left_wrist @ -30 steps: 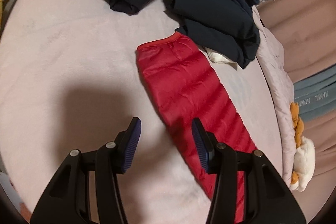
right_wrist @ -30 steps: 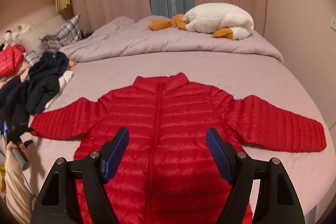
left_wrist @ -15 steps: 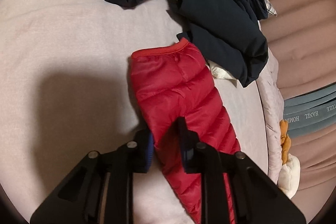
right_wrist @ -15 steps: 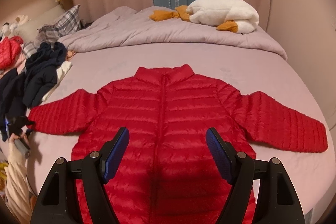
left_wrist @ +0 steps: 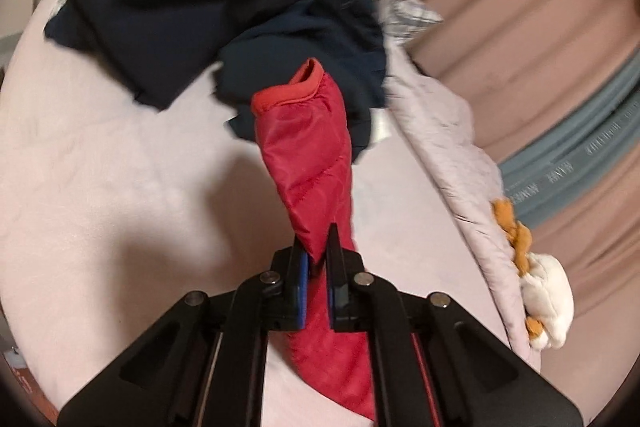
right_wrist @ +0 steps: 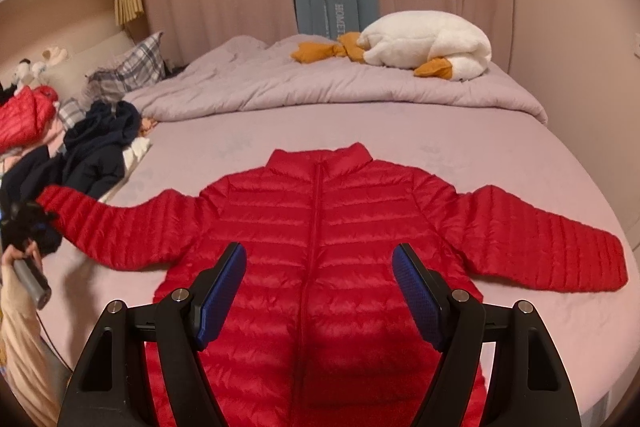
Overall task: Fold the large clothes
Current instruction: 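Lift the sleeve with the left tool and fold it across the jacket body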
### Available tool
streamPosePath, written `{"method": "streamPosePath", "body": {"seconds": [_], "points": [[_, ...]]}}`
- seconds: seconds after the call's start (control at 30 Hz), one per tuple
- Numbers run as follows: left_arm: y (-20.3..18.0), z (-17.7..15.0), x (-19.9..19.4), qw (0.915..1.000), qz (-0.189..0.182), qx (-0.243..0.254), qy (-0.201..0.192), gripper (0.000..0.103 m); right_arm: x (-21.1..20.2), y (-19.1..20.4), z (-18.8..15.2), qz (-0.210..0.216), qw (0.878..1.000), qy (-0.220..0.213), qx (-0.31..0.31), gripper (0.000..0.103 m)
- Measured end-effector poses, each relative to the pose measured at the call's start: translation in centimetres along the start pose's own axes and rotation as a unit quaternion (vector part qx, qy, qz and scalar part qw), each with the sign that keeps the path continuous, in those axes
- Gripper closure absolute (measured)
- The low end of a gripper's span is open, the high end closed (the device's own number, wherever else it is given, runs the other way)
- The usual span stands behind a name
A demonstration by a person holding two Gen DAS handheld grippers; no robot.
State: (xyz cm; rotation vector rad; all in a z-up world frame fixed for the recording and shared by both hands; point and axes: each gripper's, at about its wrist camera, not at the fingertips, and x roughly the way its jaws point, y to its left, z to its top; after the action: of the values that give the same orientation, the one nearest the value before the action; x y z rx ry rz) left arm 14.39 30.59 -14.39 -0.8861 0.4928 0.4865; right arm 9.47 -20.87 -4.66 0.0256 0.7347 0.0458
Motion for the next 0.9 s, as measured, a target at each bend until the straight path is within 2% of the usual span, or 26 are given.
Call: {"method": "streamPosePath", "body": {"seconds": [0.23, 0.43, 0.7, 0.9], "points": [[-6.4, -1.9, -5.0, 0.9967, -0.054, 0.058, -0.018, 0.097, -1.5, -1.3, -0.7, 0.012, 1.000, -0.021, 0.011, 0.025], [-11.2, -4.4, -8.5, 0.9883, -0.099, 0.114, -0.017, 0.097, -3.1, -2.9, -1.4, 0.002, 0.999, -0.041, 0.021, 0.025], [-16.2, -8.4, -11.0, 0.9714, -0.145, 0.188, -0.008, 0.097, -4.6, -4.5, -2.1, -0.005, 0.997, -0.064, 0.042, 0.026], [-18.8, -12.0, -11.2, 0.9571, -0.160, 0.241, 0.024, 0.097, -5.3, -5.4, -2.7, -0.003, 0.996, -0.072, 0.057, 0.026]]}}
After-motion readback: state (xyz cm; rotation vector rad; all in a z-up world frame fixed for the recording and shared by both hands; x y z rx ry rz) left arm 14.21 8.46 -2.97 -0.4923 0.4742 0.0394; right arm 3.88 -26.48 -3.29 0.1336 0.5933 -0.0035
